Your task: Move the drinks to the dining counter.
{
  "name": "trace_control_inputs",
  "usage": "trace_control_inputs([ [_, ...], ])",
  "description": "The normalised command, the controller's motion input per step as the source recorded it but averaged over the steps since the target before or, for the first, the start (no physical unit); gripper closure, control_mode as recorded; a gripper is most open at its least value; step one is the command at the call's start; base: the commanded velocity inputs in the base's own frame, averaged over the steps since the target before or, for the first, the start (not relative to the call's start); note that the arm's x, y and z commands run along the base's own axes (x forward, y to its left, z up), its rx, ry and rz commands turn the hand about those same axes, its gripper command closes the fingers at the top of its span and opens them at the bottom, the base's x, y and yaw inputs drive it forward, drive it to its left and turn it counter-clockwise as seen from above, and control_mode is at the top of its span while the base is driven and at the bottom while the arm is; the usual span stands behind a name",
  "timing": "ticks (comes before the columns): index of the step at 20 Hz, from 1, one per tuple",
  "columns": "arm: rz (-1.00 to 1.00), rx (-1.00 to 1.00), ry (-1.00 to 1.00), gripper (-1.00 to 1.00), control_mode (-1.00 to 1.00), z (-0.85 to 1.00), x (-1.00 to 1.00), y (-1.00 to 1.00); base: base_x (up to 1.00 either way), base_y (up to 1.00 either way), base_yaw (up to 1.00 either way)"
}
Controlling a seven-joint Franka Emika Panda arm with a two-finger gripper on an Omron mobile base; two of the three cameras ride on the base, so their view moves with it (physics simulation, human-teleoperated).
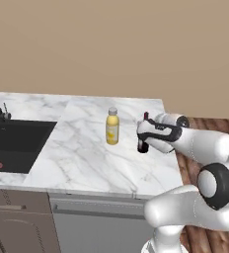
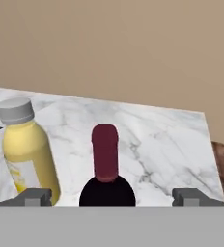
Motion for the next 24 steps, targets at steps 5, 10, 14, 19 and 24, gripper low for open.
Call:
trace_control_inputs([
  [5,-0.01,0.00,-0.01,-1.00,-1.00,0.52,-0.77,-0.03,0.00,0.00,0.00],
  [10,-0.03,0.00,0.01,-1.00,-1.00,0.83,-0.63,-0.02,0.00,0.00,0.00],
  [14,-0.03,0.00,0.06,-1.00,-1.00,1.00,-0.40,0.00,0.00,0.00,0.00],
  [19,-0.05,0.00,0.15,-1.00,-1.00,0.96,-0.37,0.00,0.00,0.00,0.00],
  [24,-0.11,0.00,0.14,-1.00,-1.00,0.63,-0.42,-0.02,0.00,0.00,0.00],
])
